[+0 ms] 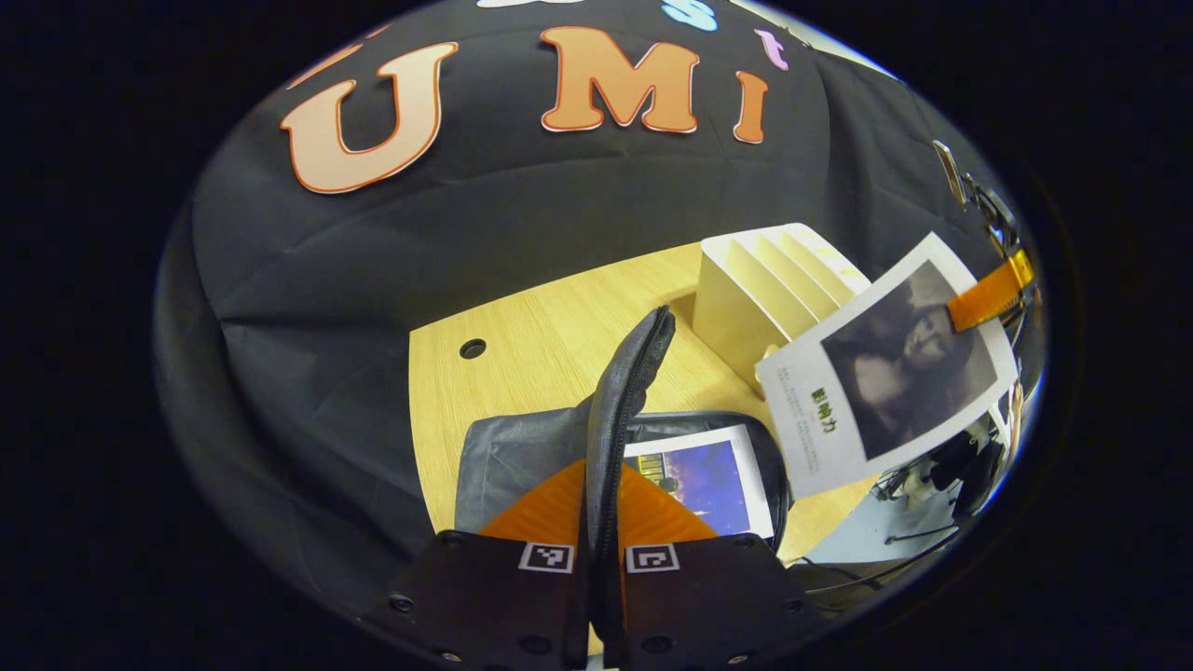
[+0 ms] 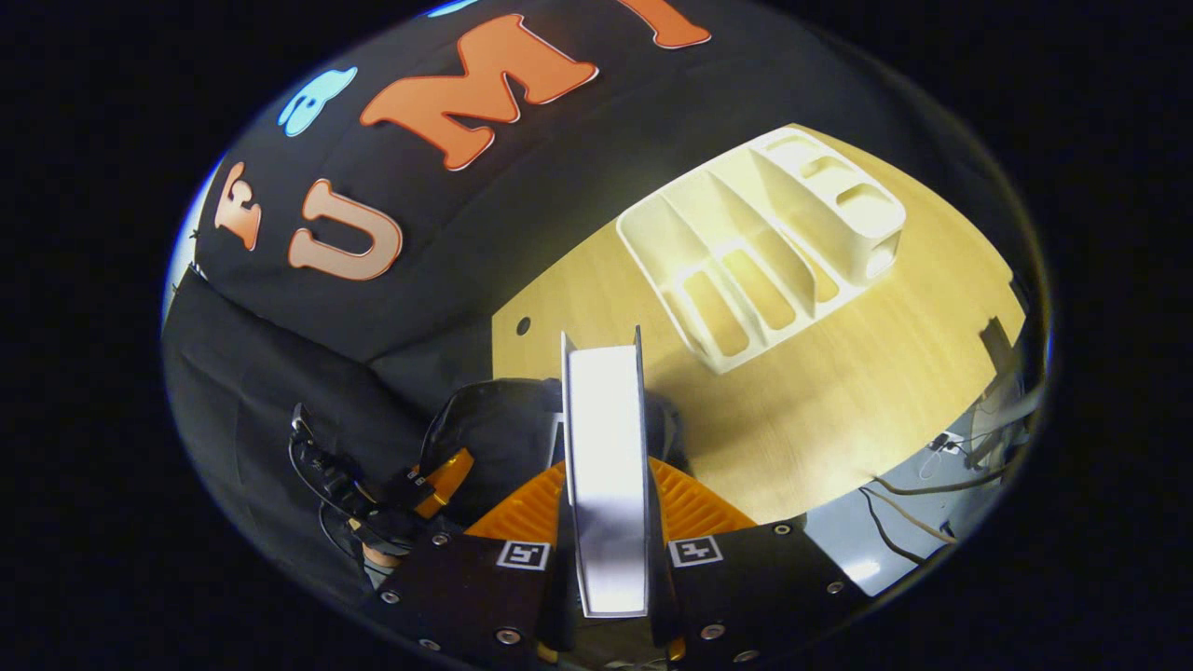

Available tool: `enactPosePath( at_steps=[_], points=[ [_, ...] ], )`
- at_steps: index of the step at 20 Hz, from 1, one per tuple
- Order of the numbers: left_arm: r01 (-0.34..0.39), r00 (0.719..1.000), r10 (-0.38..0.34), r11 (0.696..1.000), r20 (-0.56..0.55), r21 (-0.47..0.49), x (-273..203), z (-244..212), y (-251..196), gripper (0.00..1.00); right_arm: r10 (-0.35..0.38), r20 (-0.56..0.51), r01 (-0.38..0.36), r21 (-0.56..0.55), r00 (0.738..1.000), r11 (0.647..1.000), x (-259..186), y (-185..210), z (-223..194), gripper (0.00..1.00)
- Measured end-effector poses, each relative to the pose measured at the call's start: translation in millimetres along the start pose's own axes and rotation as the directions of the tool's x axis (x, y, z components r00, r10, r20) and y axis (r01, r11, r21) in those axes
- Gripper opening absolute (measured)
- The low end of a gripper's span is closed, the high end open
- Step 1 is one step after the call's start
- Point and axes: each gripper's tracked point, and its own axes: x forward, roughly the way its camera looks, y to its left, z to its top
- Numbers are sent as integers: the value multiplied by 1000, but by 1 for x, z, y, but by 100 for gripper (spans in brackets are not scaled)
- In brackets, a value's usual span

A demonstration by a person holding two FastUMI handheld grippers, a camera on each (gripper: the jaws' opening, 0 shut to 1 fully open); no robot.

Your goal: Open the schoolbag, grab two books from the bookshelf and put them into the schoolbag.

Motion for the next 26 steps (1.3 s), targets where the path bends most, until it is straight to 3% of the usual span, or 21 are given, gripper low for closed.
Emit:
enactPosePath(
  at_steps=[5,9,13,20,26],
  points=[
    [-29,1000,29,1000,2,-6,-4,16,0,6,148,-47,-147,22,988,989,38,23,-12,31],
    [-59,998,59,998,-4,-23,-9,25,1,6,224,-51,-221,68,973,973,62,23,-15,31],
    [-100,995,101,994,15,-32,-18,41,3,6,258,-54,-254,74,965,964,85,24,-9,32],
    [-130,990,133,990,46,-53,-28,61,-4,6,342,-113,-333,93,933,938,120,39,-38,32],
    [-141,989,144,987,44,-76,-30,59,-12,6,350,-131,-337,112,928,935,151,36,-65,31]
  ],
)
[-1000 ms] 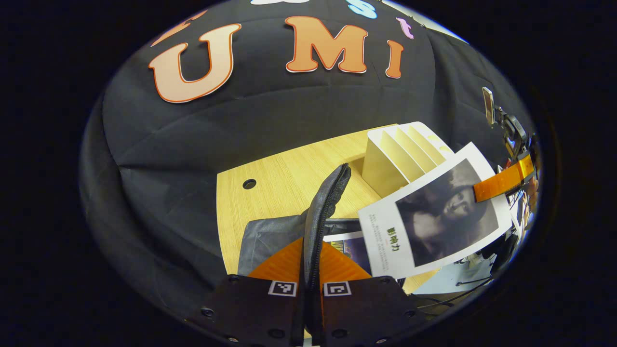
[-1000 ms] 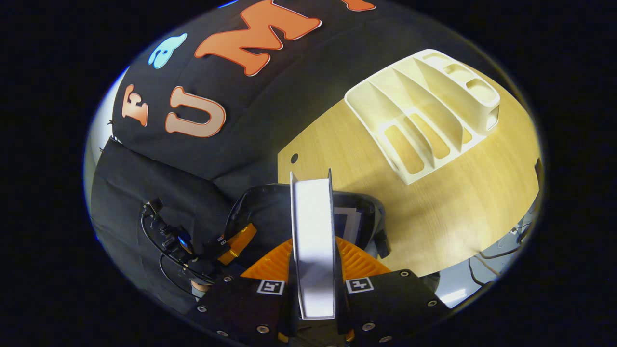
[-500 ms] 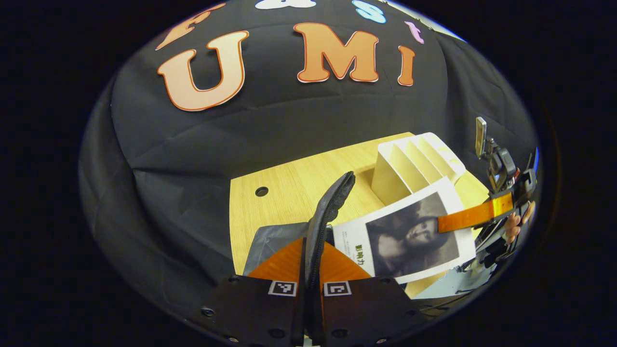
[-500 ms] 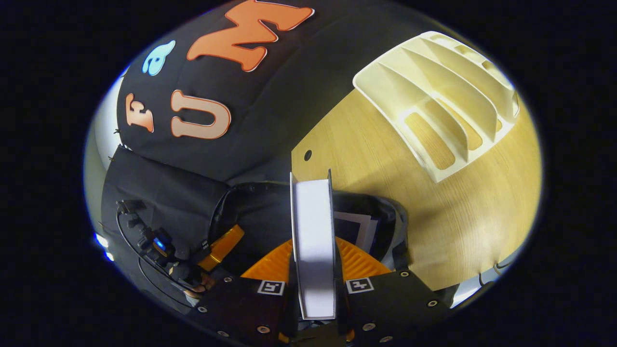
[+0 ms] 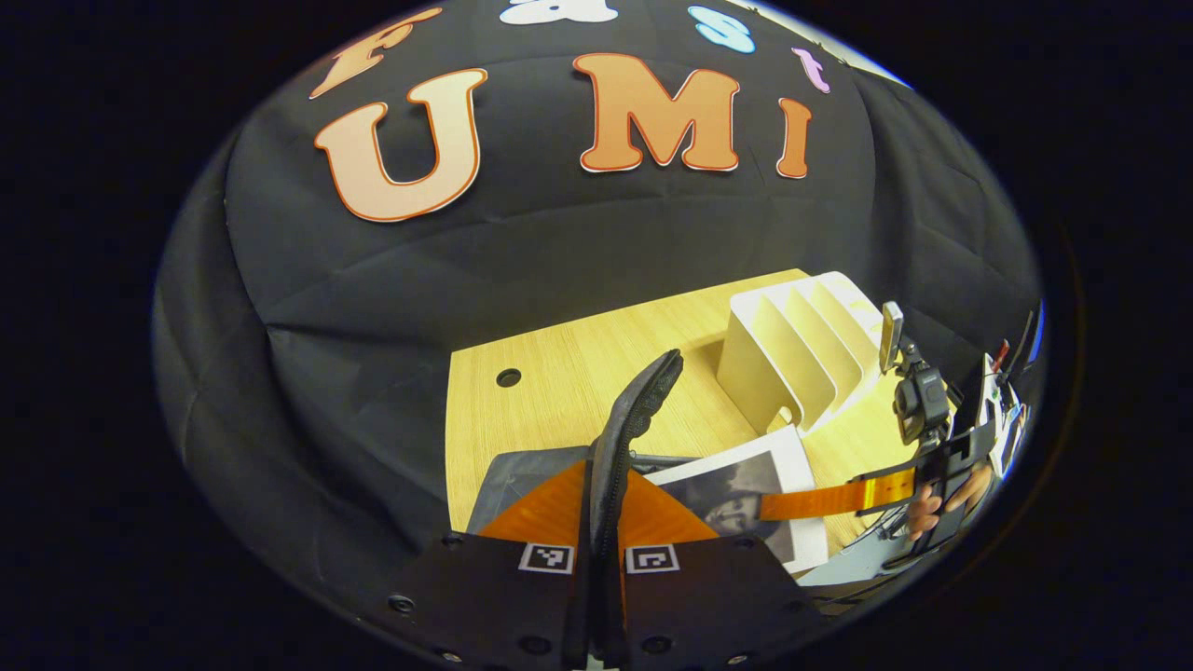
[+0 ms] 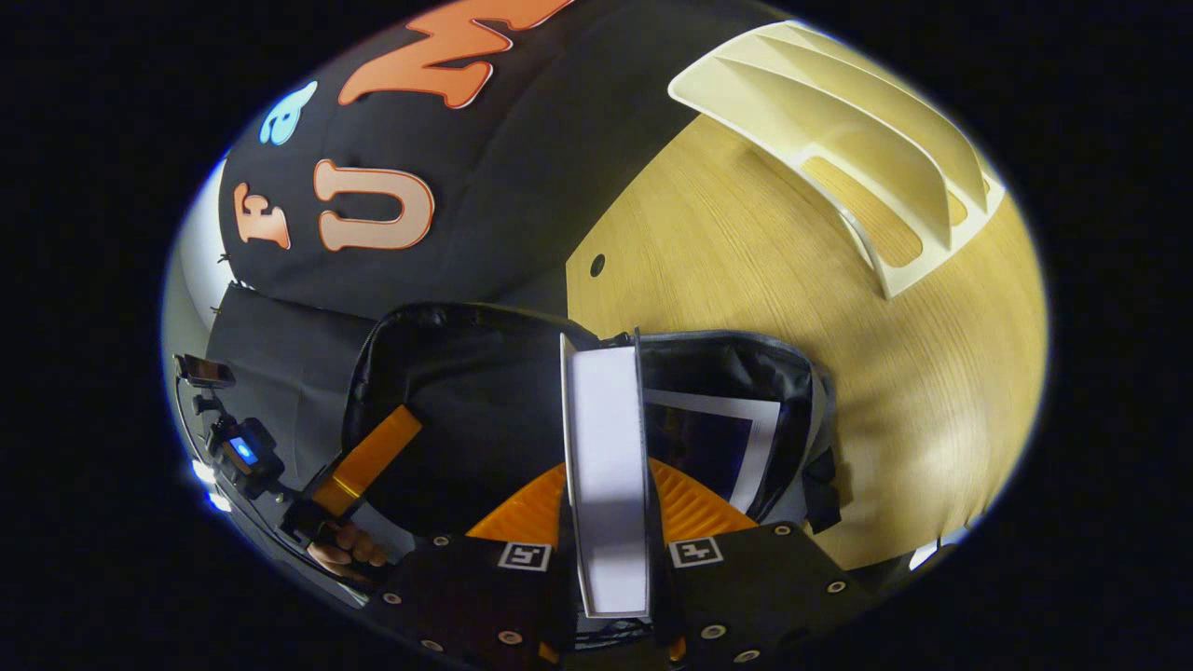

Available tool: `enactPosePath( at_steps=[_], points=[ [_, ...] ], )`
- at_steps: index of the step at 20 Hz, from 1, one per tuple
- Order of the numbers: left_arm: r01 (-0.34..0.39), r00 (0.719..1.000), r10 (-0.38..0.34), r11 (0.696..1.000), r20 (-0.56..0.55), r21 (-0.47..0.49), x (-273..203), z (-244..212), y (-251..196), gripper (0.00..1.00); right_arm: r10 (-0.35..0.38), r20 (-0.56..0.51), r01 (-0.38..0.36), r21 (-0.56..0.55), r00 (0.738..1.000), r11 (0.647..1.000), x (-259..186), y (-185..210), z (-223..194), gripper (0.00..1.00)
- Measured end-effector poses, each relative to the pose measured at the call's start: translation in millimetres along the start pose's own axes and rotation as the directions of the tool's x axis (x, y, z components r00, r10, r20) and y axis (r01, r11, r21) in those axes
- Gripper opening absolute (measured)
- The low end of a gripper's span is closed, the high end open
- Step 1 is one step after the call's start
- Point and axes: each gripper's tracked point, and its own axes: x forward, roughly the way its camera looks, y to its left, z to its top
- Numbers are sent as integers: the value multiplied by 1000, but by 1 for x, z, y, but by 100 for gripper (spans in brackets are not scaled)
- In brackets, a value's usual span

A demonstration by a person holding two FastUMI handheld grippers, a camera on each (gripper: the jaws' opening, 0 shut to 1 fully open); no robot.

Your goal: Open the schoolbag, grab two books from the bookshelf and put them into the schoolbag.

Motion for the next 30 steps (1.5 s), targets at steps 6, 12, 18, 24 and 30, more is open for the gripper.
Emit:
enactPosePath(
  at_steps=[6,12,18,24,30],
  points=[
    [-4,1000,4,999,-8,34,3,-4,-18,6,17,-18,-16,32,1000,999,43,-3,-26,32],
    [-11,1000,12,998,-9,65,5,-8,-27,6,-17,-20,17,3,1000,1000,63,-4,-26,35],
    [-14,999,10,994,39,105,-2,-14,-33,20,-159,8,159,-108,987,981,33,-31,-11,81],
    [61,993,-74,989,93,135,-10,-16,-61,39,-244,112,263,-214,963,941,-3,-31,12,97],
    [156,976,-173,979,129,129,-25,-26,-80,66,-304,293,378,-242,906,893,-66,-22,39,98]
  ],
)
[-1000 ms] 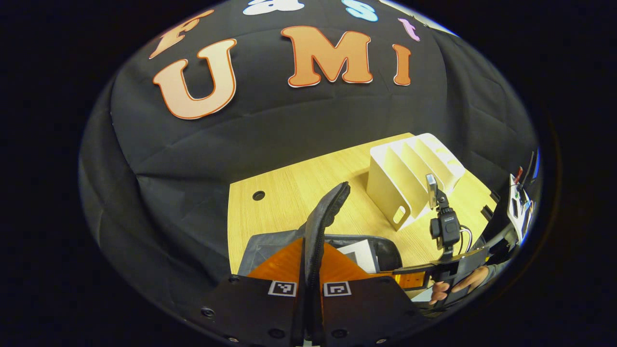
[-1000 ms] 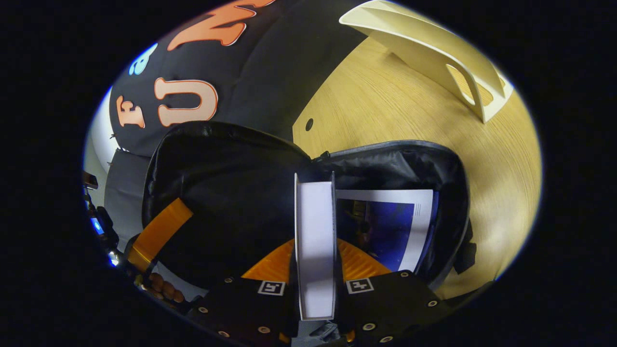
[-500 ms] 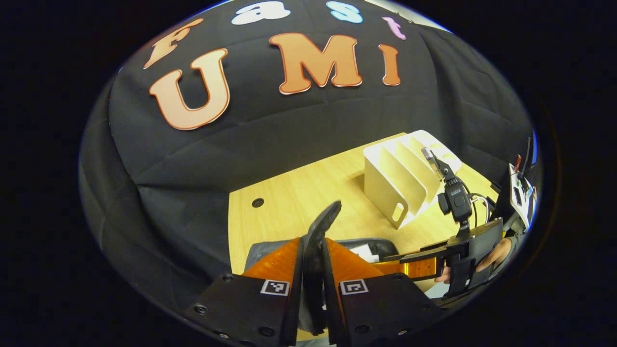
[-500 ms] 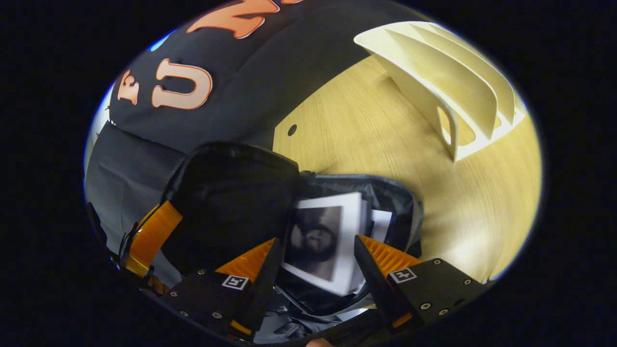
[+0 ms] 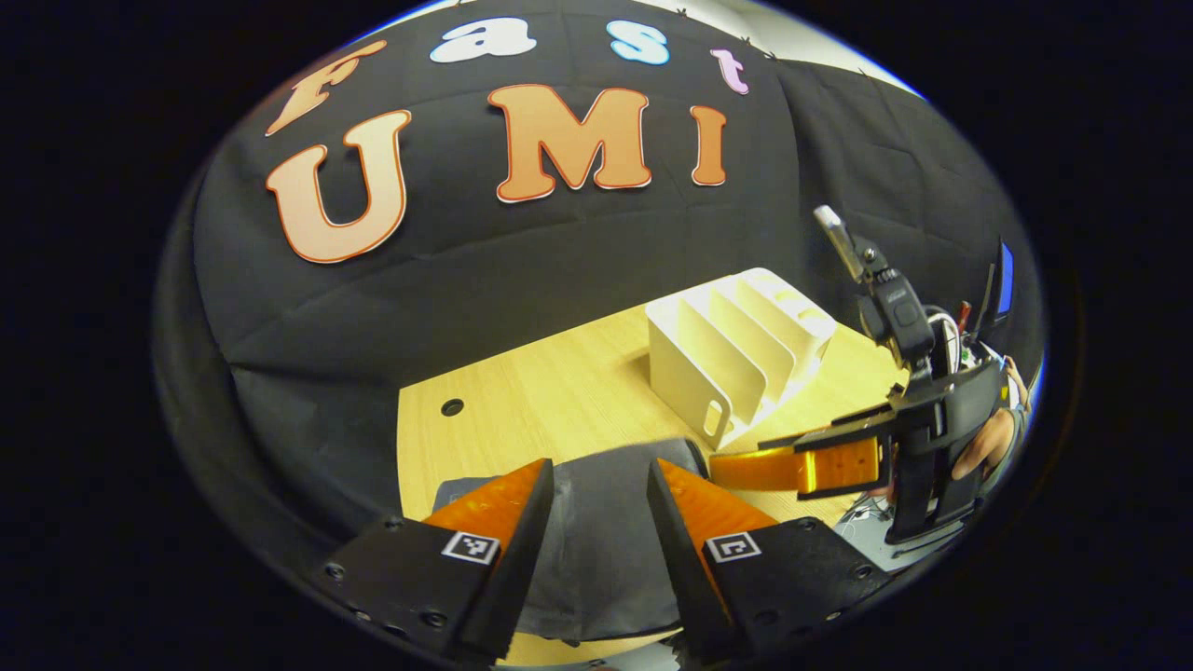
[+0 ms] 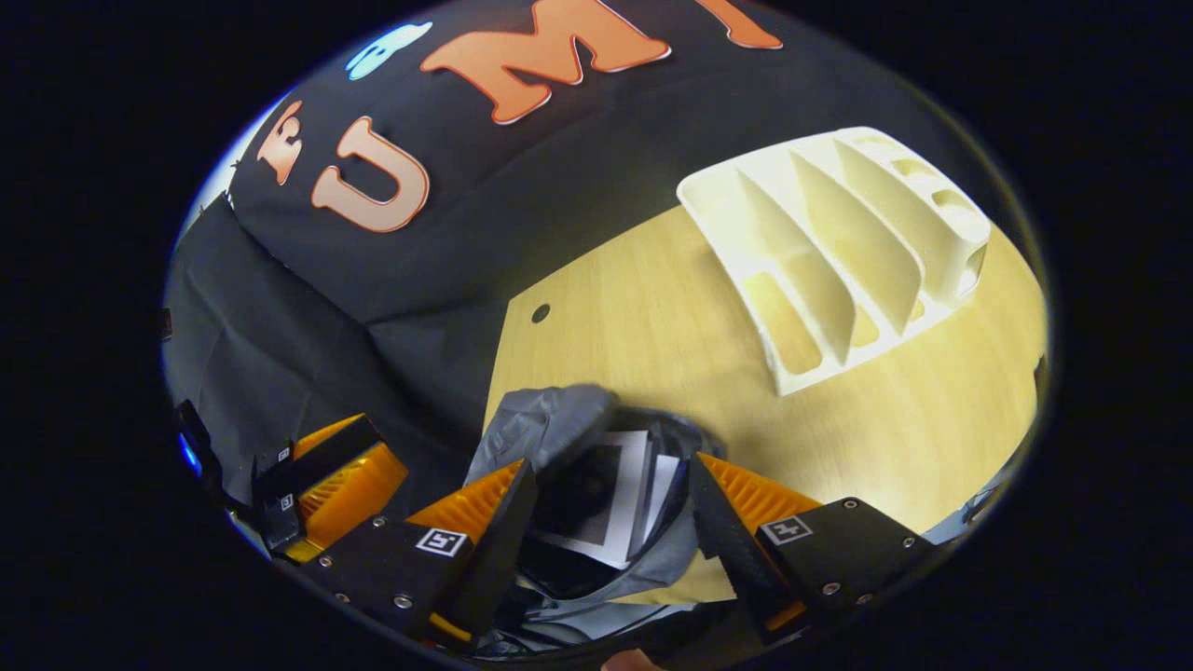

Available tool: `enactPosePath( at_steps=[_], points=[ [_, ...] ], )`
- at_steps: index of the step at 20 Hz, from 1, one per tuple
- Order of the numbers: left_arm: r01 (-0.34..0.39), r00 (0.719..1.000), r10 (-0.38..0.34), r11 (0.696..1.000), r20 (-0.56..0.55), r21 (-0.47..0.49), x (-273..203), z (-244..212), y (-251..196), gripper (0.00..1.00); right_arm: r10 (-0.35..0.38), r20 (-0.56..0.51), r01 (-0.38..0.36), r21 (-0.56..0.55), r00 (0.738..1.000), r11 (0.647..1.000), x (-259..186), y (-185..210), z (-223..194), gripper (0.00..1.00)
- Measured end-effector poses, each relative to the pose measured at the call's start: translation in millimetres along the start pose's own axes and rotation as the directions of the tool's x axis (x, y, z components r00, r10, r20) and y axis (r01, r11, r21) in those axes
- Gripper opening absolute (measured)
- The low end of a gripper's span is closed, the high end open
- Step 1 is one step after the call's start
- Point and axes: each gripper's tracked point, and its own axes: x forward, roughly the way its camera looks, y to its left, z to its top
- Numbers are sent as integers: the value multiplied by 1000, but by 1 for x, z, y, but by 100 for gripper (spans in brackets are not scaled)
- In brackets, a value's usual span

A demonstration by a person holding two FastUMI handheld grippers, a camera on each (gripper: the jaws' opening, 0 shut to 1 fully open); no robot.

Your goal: Open the schoolbag, grab two books from the bookshelf and put them into the schoolbag.

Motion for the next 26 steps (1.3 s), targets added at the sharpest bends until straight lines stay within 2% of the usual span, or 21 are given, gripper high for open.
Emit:
enactPosePath(
  at_steps=[3,4,6,7,9,12,16,18,26],
  points=[
    [30,999,-29,999,33,-36,-1,1,-6,73,-66,94,68,-10,993,998,-31,-15,27,98],
    [32,998,-30,998,48,-55,-1,6,-9,79,-81,126,84,-18,989,996,-40,-19,35,98],
    [45,997,-39,995,68,-88,1,13,-20,85,-97,190,111,-62,977,992,-58,-22,55,98],
    [45,996,-38,995,75,-91,2,17,-26,85,-106,219,129,-96,970,987,-68,-25,65,98],
    [24,994,-14,995,105,-95,4,32,-40,86,-110,281,163,-171,953,972,-89,-29,86,98],
    [-39,985,58,992,163,-118,9,60,-59,89,-98,362,202,-264,927,943,-113,-43,117,98],
    [-118,954,169,970,246,-211,13,100,-94,96,-65,411,224,-351,909,909,-137,-80,150,98],
    [-142,937,211,957,276,-251,17,114,-115,96,-42,440,229,-380,897,896,-149,-96,168,98],
    [-248,840,366,916,401,-315,3,167,-168,96,57,572,246,-438,818,865,-195,-125,214,98]
  ],
)
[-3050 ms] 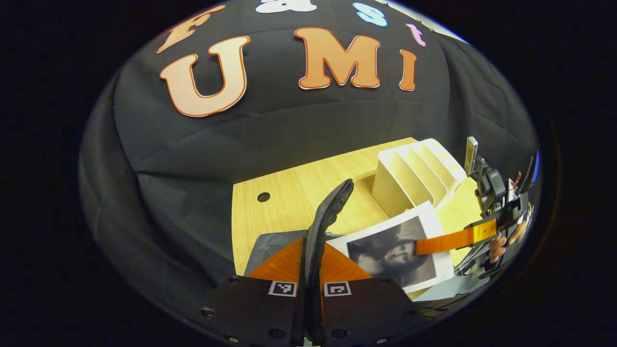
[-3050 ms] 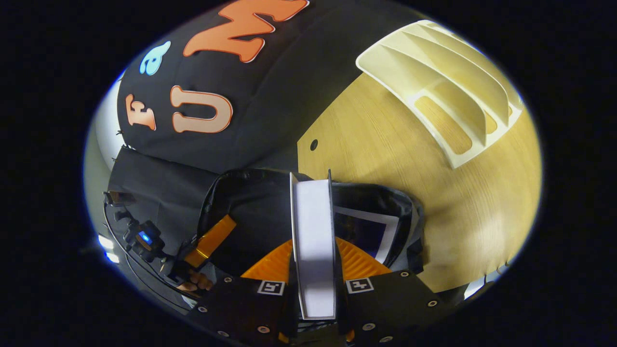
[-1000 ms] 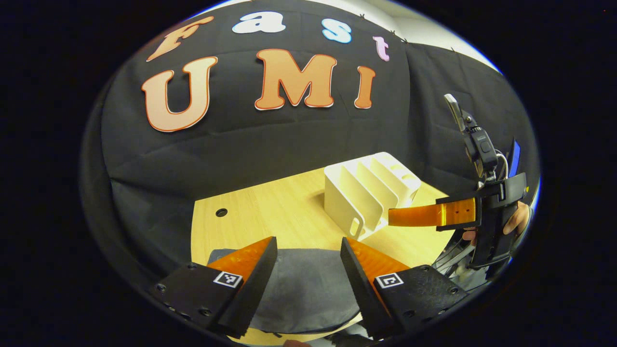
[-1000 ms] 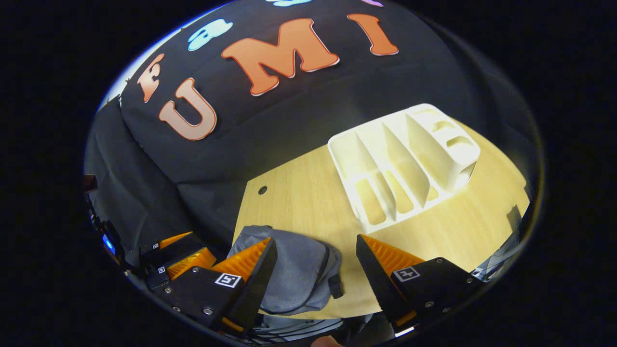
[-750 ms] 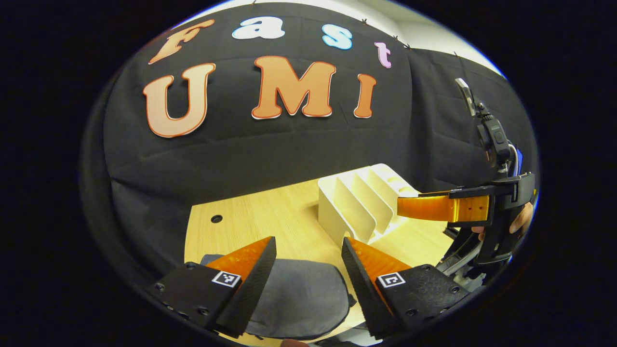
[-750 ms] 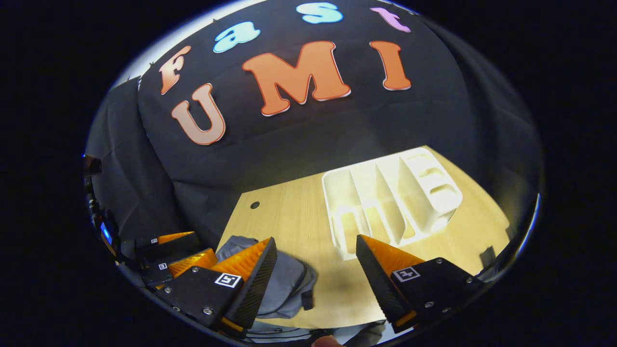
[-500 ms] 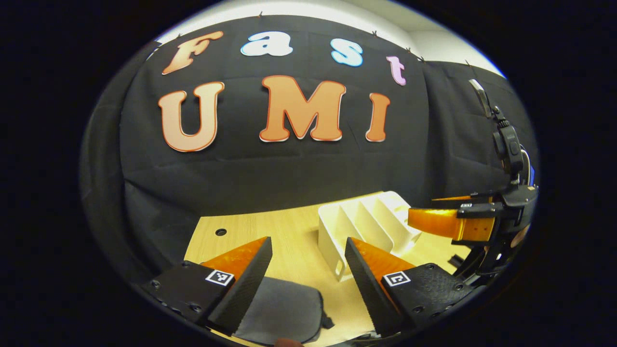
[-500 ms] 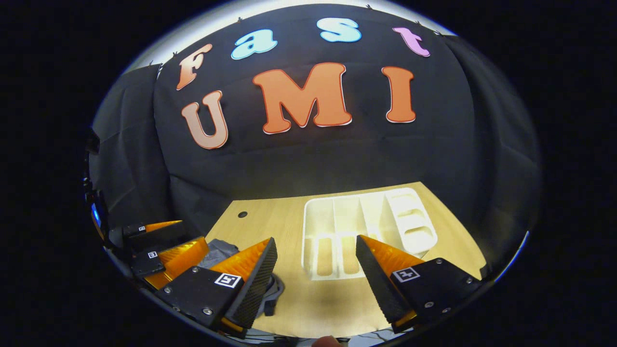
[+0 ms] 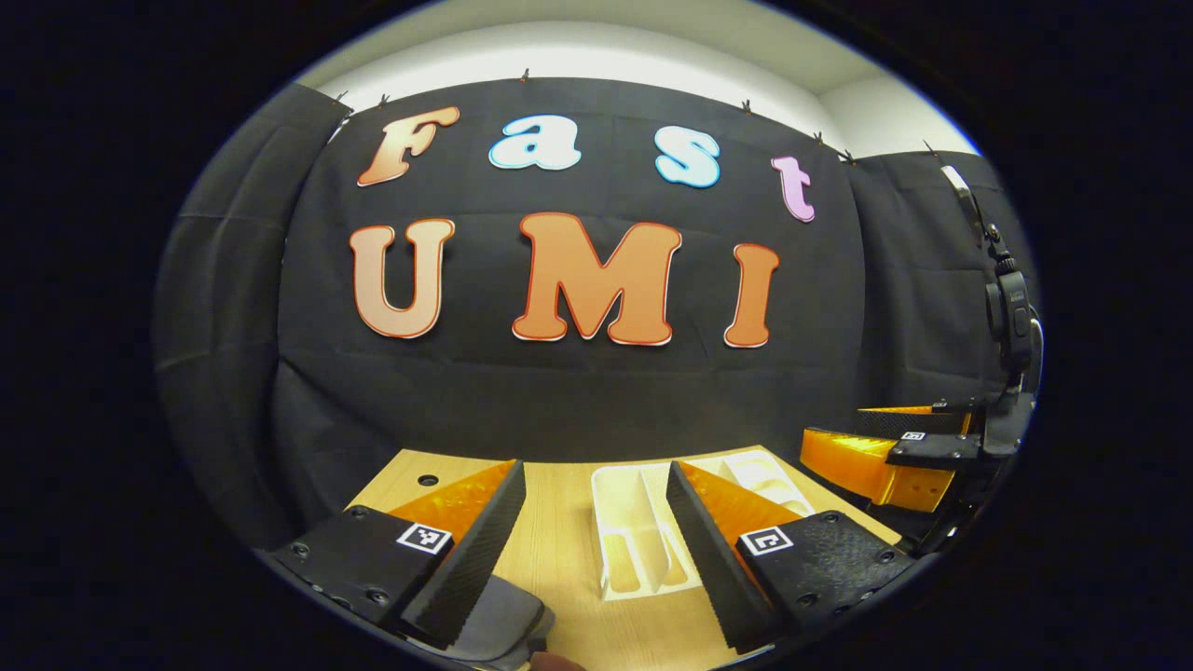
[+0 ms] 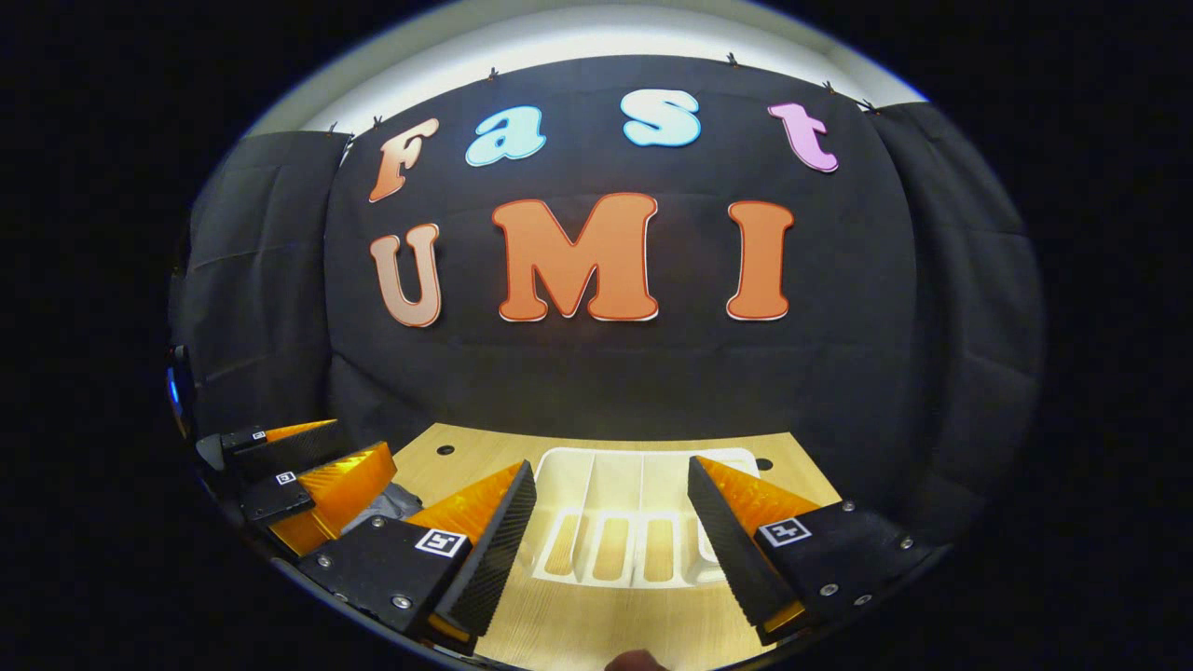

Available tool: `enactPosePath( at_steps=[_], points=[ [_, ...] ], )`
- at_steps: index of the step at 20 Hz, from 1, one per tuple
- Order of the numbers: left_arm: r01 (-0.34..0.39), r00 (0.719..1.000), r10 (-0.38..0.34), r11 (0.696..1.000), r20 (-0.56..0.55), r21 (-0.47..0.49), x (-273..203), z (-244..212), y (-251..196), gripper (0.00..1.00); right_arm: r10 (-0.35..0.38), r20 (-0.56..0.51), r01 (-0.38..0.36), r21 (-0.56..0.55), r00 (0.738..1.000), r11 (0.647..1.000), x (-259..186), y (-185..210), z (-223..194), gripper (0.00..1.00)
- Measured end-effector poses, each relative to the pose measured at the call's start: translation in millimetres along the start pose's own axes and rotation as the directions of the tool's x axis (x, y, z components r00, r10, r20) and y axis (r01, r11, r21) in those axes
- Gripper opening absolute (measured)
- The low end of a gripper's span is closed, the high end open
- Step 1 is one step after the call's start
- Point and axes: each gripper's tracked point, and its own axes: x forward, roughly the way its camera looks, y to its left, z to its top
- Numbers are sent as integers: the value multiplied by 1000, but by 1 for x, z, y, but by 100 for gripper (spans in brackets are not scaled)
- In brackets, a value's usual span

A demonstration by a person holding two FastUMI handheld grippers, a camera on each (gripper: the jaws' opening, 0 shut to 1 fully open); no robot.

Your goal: Open the schoolbag, grab two books from the bookshelf and put them into the schoolbag.

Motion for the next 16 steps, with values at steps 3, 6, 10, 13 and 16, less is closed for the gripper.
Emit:
enactPosePath(
  at_steps=[3,6,10,13,16],
  points=[
    [-55,997,55,998,54,4,-14,17,-9,96,18,33,-18,-10,999,1000,-7,-5,7,98],
    [-72,993,72,997,92,-1,-24,20,-21,97,24,46,-24,-12,999,1000,-13,-9,4,97],
    [-104,984,99,994,151,30,-32,21,-23,94,35,83,-34,-16,996,999,-20,-13,5,98],
    [-111,983,103,993,155,41,-33,16,-26,94,49,108,-48,-11,993,999,-23,-13,3,97],
    [-109,980,100,993,174,42,-35,16,-30,96,44,138,-40,-30,989,999,-27,-17,4,97]
  ],
)
